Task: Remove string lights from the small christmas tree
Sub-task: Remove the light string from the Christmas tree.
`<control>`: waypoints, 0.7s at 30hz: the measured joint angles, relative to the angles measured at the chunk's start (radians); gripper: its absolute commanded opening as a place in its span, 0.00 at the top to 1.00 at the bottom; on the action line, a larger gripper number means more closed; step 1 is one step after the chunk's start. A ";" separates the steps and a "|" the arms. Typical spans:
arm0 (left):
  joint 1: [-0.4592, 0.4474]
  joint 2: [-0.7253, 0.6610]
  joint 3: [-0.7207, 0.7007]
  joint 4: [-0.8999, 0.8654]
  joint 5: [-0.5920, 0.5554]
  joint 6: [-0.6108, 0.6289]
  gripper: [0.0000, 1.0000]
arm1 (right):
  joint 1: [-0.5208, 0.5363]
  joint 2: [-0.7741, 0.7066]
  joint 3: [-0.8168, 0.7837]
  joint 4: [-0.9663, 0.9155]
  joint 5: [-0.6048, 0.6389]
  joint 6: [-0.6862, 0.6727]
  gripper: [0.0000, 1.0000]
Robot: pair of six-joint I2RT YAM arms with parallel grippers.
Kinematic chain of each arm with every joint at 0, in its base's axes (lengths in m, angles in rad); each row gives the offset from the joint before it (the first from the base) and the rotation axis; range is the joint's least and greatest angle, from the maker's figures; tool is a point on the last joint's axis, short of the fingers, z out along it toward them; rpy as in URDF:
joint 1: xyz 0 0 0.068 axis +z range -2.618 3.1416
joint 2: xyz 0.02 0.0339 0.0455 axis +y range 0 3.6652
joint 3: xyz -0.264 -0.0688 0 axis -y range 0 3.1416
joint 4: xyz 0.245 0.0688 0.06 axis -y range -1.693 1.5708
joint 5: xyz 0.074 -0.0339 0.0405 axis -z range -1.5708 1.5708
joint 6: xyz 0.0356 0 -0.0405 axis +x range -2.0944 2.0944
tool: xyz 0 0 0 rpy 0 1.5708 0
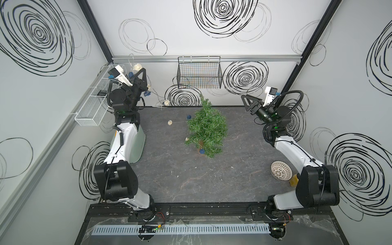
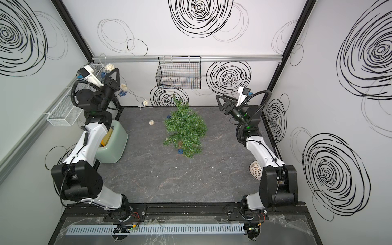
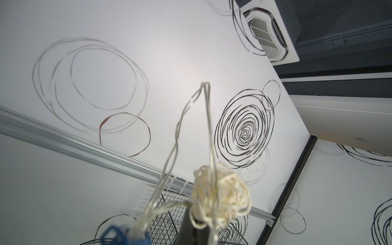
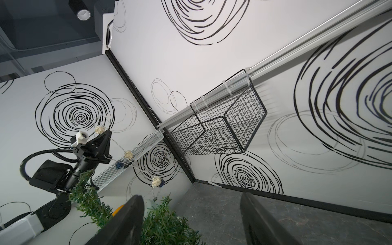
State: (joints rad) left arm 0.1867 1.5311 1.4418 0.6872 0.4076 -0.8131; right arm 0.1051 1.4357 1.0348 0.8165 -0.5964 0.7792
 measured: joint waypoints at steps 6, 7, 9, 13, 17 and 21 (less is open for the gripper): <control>0.005 -0.119 0.000 -0.039 -0.050 0.030 1.00 | 0.008 -0.041 0.000 -0.027 0.000 -0.002 0.24; 0.007 -0.131 0.001 -0.043 -0.055 0.032 1.00 | 0.010 -0.050 0.000 -0.032 0.000 -0.005 0.24; 0.012 -0.143 0.006 -0.056 -0.061 0.032 1.00 | 0.015 -0.062 0.000 -0.045 0.000 -0.010 0.24; 0.014 -0.145 0.029 -0.092 -0.069 0.028 1.00 | 0.026 -0.074 0.000 -0.056 -0.001 -0.021 0.24; 0.013 -0.145 0.076 -0.142 -0.072 0.022 1.00 | 0.036 -0.078 0.000 -0.071 0.000 -0.030 0.24; 0.008 -0.150 0.141 -0.188 -0.077 0.023 1.00 | 0.046 -0.086 0.000 -0.090 0.000 -0.044 0.24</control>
State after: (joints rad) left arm 0.1947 1.3811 1.5829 0.4995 0.3305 -0.7906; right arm 0.1509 1.3495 1.0348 0.7269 -0.5964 0.7353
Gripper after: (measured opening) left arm 0.051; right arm 0.757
